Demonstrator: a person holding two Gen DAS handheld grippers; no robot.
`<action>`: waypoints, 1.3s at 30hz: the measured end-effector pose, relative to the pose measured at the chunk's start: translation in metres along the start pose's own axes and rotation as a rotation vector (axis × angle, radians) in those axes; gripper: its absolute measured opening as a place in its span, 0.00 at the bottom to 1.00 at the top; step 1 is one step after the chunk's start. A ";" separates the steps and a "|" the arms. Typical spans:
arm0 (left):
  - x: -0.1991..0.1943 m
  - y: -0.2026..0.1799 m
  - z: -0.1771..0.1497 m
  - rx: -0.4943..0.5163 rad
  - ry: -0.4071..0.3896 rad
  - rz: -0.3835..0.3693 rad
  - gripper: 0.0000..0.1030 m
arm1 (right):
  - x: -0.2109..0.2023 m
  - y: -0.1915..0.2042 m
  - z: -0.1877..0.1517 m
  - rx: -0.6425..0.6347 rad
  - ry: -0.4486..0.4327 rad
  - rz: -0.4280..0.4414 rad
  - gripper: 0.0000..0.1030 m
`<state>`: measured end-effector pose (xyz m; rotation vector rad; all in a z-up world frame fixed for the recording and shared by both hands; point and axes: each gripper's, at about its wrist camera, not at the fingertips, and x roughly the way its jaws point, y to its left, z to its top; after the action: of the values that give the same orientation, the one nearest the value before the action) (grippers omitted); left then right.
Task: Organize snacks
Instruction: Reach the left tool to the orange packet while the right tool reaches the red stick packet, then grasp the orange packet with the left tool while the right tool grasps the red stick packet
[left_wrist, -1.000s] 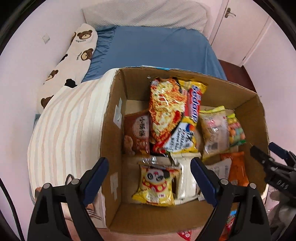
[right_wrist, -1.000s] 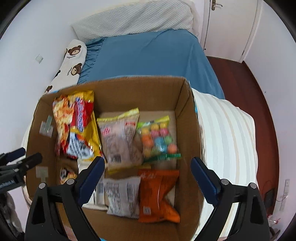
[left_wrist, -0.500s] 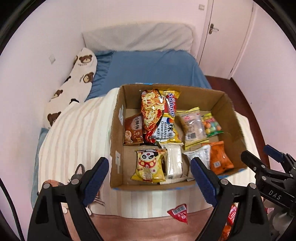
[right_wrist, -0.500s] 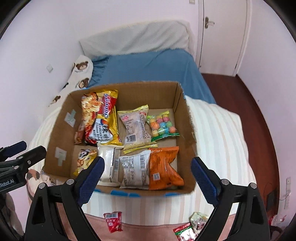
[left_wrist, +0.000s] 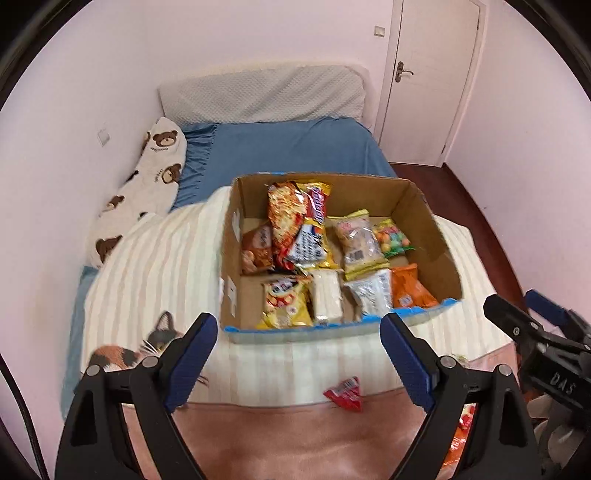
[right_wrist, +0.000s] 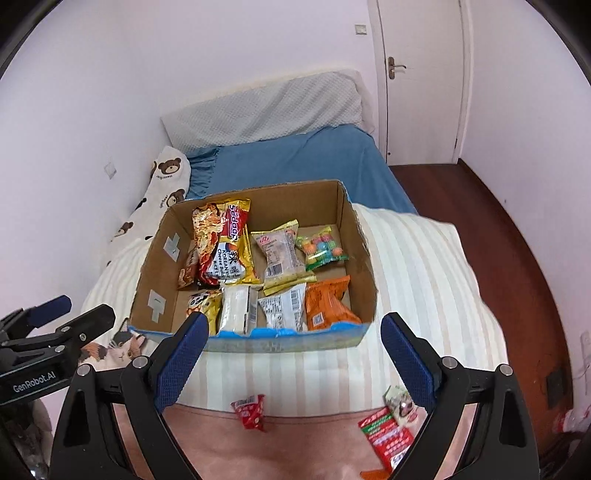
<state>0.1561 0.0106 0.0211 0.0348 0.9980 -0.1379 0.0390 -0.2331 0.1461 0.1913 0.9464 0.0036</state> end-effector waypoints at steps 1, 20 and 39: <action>-0.001 -0.002 -0.005 -0.008 0.002 -0.007 0.88 | -0.001 -0.005 -0.002 0.020 0.004 0.009 0.94; 0.105 -0.085 -0.126 -0.031 0.406 0.130 0.88 | 0.141 -0.153 -0.141 -0.054 0.645 0.002 0.96; 0.162 -0.218 -0.213 0.040 0.802 -0.222 0.88 | 0.100 -0.231 -0.189 0.089 0.597 -0.036 0.56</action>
<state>0.0365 -0.2015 -0.2230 0.0146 1.8005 -0.3645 -0.0736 -0.4212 -0.0800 0.2625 1.5467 -0.0156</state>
